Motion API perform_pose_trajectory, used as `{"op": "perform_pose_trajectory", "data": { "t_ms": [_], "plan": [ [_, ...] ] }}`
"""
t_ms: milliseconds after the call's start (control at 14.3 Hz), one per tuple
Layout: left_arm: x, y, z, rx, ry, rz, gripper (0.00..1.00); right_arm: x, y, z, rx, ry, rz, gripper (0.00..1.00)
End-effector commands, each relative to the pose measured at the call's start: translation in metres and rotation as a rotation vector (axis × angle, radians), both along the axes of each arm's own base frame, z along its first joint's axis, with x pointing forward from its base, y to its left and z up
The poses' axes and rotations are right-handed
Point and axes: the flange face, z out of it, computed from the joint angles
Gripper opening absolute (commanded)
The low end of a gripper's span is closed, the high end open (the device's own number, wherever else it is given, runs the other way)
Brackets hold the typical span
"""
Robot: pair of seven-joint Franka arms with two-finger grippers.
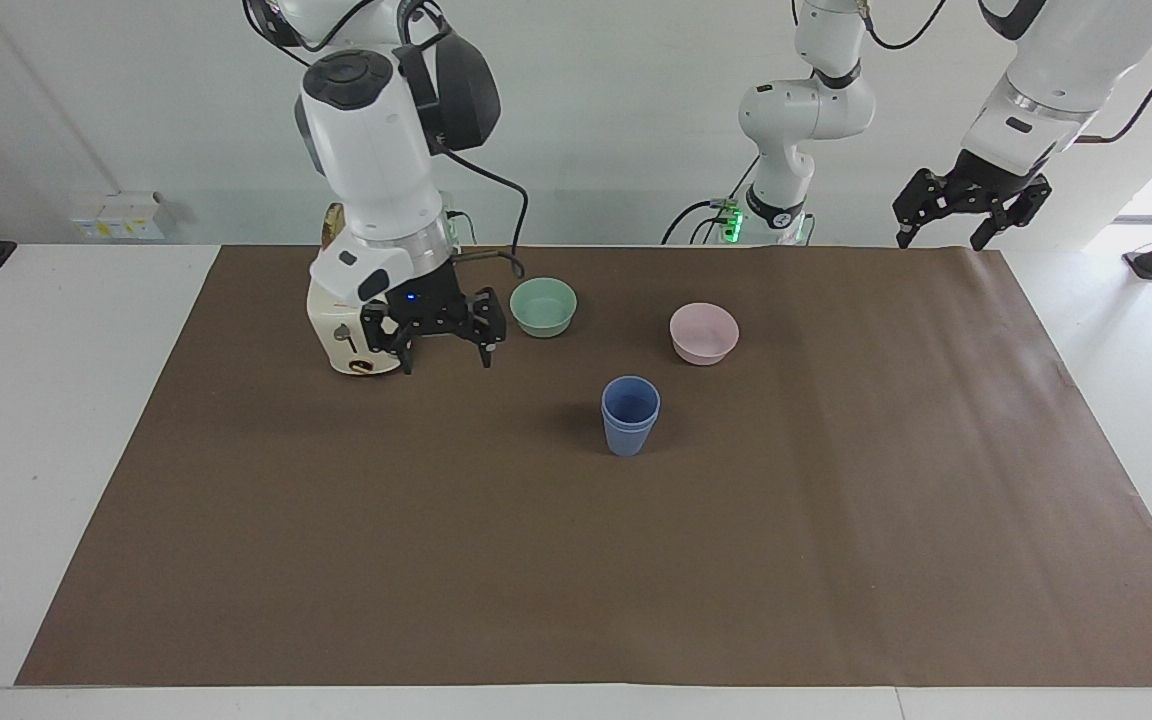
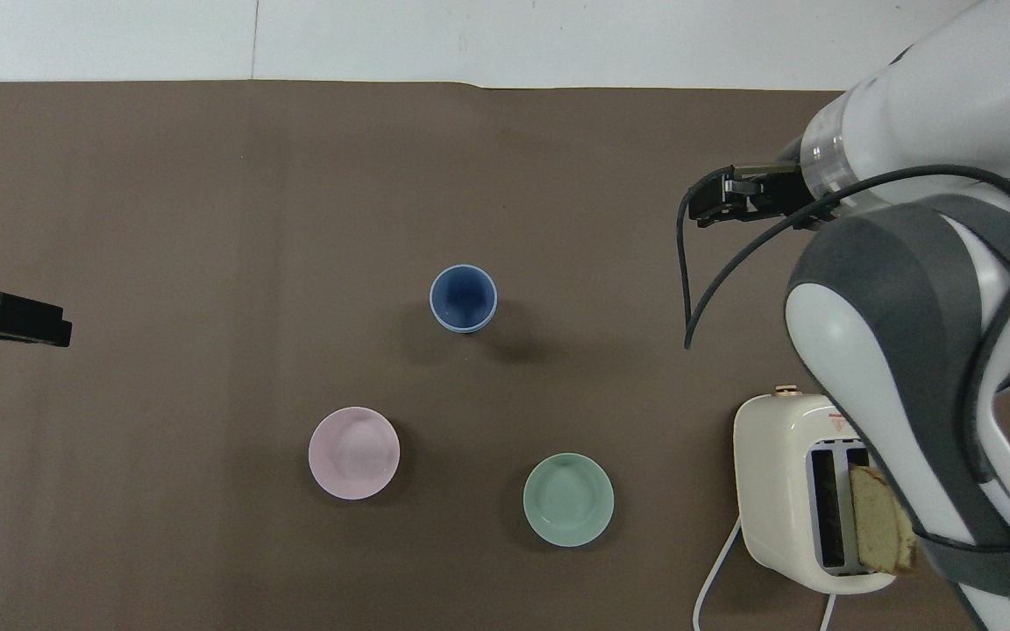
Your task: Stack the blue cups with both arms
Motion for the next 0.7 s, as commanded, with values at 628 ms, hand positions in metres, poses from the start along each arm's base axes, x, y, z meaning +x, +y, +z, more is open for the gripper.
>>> {"op": "perform_pose_trajectory", "data": {
  "t_ms": [628],
  "plan": [
    [-0.001, -0.001, 0.002, -0.023, 0.006, 0.003, 1.00, -0.014, -0.141, 0.041, -0.117, -0.013, 0.005, 1.00]
  ]
}}
